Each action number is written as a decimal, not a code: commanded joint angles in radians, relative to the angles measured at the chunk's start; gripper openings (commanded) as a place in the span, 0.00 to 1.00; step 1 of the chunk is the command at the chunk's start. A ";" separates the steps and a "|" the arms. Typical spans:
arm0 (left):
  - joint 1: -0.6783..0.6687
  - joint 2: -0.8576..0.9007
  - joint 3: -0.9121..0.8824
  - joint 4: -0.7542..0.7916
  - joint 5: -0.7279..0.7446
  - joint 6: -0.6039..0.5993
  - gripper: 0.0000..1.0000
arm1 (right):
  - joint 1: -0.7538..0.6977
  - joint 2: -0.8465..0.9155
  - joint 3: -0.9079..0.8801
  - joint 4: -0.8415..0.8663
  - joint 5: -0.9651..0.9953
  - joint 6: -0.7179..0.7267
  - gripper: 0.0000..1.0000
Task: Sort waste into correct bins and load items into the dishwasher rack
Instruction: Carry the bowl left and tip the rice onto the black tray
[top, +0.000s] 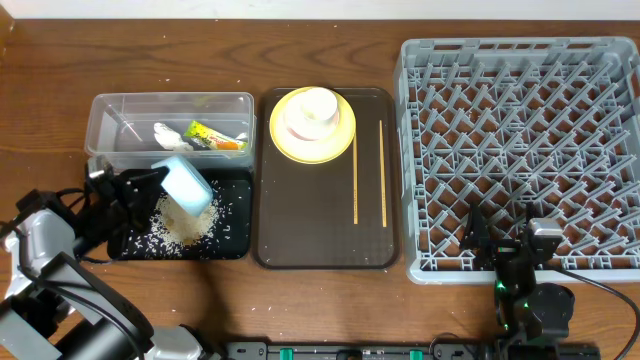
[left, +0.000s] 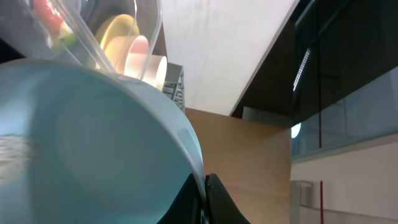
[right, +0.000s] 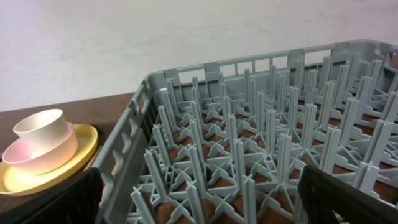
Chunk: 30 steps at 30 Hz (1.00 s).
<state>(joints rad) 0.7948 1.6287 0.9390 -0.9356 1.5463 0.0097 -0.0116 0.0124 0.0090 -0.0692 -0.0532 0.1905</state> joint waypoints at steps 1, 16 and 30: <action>0.019 0.004 -0.002 -0.028 0.027 0.050 0.06 | -0.008 -0.004 -0.003 -0.002 -0.004 -0.005 0.99; 0.016 0.000 -0.002 -0.099 0.012 0.143 0.06 | -0.008 -0.004 -0.003 -0.001 -0.004 -0.005 0.99; -0.008 -0.118 0.011 -0.171 -0.060 0.121 0.06 | -0.008 -0.004 -0.003 -0.001 -0.004 -0.005 0.99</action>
<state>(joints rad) 0.8032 1.5730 0.9390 -1.1004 1.5078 0.1310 -0.0116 0.0124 0.0090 -0.0692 -0.0532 0.1905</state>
